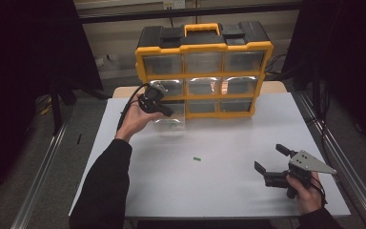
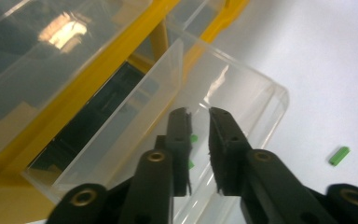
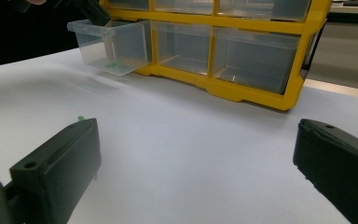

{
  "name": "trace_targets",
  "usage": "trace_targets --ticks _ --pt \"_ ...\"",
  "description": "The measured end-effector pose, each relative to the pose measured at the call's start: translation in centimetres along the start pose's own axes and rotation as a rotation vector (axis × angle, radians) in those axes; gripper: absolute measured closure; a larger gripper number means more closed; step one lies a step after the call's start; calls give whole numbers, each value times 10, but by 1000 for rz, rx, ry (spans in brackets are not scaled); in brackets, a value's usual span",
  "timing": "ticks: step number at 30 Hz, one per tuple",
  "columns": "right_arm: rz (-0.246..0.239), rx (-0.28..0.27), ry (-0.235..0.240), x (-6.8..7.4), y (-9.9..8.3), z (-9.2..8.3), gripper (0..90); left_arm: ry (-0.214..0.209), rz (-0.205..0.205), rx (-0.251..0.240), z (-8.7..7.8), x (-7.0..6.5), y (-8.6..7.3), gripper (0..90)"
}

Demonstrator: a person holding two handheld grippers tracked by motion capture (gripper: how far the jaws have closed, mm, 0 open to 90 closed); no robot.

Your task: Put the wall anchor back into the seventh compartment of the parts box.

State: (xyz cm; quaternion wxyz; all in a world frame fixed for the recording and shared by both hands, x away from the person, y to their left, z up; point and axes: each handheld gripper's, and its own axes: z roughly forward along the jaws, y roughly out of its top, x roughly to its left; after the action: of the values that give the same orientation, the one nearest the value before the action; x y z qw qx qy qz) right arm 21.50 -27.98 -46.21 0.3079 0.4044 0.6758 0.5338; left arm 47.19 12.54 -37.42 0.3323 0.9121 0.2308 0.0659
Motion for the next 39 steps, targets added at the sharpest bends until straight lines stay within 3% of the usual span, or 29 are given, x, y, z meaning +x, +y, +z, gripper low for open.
trace_targets --ticks 1,2,3,4,6,10,12,14,22,23,25,27,31,32,36,37,39 --pt "1 1 -1 0 0 0 6 2 2 -8 -1 -1 0 740" --pt "2 0 -2 0 0 0 6 0 38 7 -4 0 0 734" --pt "2 0 -3 0 0 0 6 3 10 -23 -5 -2 -1 721" --pt "2 1 -3 0 0 0 6 8 12 -35 -6 -4 -1 708" --pt "1 0 -3 0 0 0 6 17 46 -29 -11 -5 0 668" --pt "1 -1 0 0 0 0 6 35 60 -47 -18 -13 1 565" --pt "0 -1 0 0 0 0 6 38 33 -87 -19 -21 0 510" --pt "0 0 -2 0 0 0 6 37 64 -72 -21 -25 -1 472" --pt "1 -2 -4 0 0 0 6 46 69 -121 -21 -41 -7 286" --pt "2 -2 -4 0 0 0 6 43 87 -114 -22 -42 -7 264" --pt "1 -2 -4 0 0 0 6 50 66 -136 -21 -45 -9 226" --pt "0 -2 -1 0 0 0 6 53 71 -140 -22 -50 -9 182" --pt "1 -3 -7 0 0 0 6 42 97 -153 -21 -60 -9 139" --pt "0 -4 -7 0 0 0 6 40 79 -161 -20 -62 -10 130" --pt "1 -3 -7 0 0 0 6 20 95 -161 -18 -64 -15 111" --pt "0 -4 -8 0 0 0 6 19 72 -175 -17 -65 -18 96" --pt "0 -3 -7 0 0 0 5 14 82 -181 -17 -67 -22 74"
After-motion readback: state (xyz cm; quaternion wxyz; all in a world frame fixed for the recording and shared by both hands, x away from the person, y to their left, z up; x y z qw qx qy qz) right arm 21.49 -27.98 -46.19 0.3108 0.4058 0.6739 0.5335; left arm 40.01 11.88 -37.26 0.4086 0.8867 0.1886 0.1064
